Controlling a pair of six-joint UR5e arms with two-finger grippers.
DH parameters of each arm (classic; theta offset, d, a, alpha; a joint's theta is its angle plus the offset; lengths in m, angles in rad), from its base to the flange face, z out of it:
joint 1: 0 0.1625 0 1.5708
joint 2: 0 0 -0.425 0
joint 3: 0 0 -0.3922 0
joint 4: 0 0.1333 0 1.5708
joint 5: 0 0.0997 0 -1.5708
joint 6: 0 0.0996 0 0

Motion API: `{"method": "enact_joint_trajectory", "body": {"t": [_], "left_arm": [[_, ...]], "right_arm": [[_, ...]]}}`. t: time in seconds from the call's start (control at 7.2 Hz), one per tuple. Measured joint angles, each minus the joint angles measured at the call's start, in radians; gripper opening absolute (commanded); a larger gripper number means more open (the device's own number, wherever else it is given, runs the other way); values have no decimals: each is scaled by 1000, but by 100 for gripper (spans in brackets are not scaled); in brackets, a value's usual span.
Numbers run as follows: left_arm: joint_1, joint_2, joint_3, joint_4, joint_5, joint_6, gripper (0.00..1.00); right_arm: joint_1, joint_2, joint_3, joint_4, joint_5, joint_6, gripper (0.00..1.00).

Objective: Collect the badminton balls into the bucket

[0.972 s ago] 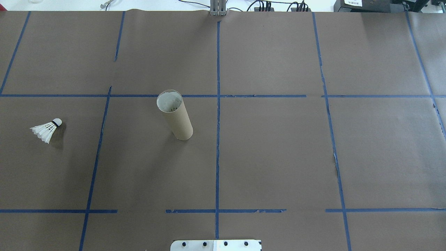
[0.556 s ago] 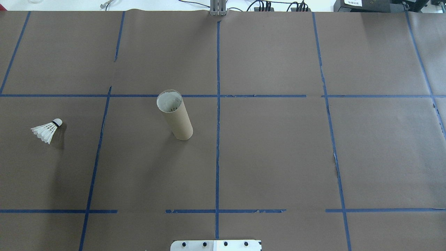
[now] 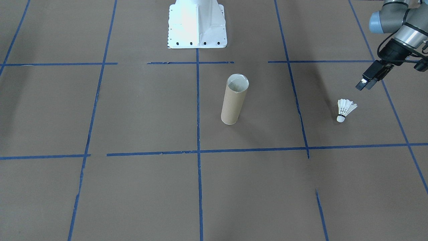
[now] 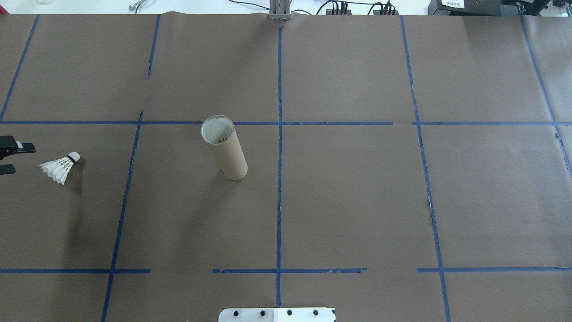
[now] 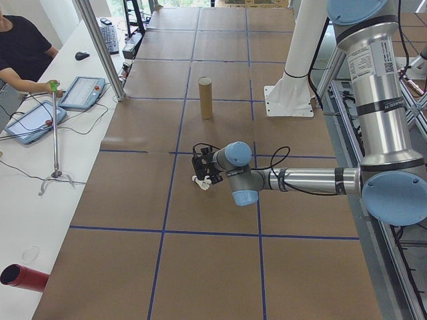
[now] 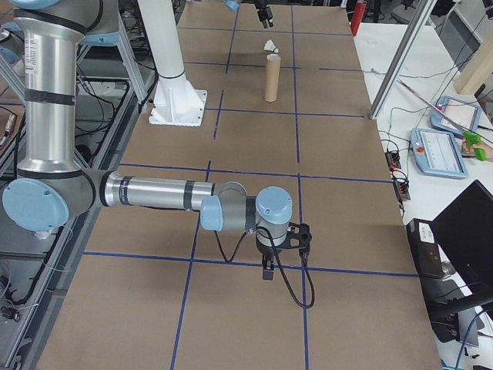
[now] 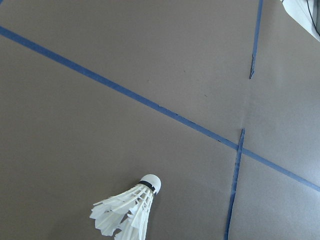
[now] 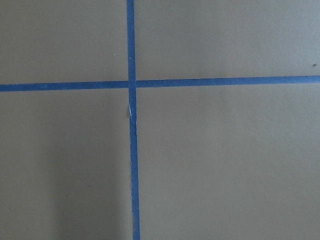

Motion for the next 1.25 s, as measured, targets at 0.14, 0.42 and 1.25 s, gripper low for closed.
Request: {"method": "enact_joint_trajectory", "body": {"t": [0.14, 0.42, 1.25], "left_arm": [[85, 0, 7, -8, 118, -93, 100], [154, -10, 47, -13, 217, -166, 100], [164, -116, 169, -17, 255, -173, 0]], "right_arm": [[0, 0, 0, 0, 0, 0, 100], [0, 0, 0, 0, 0, 0, 100], [0, 0, 0, 0, 0, 0, 100]]}}
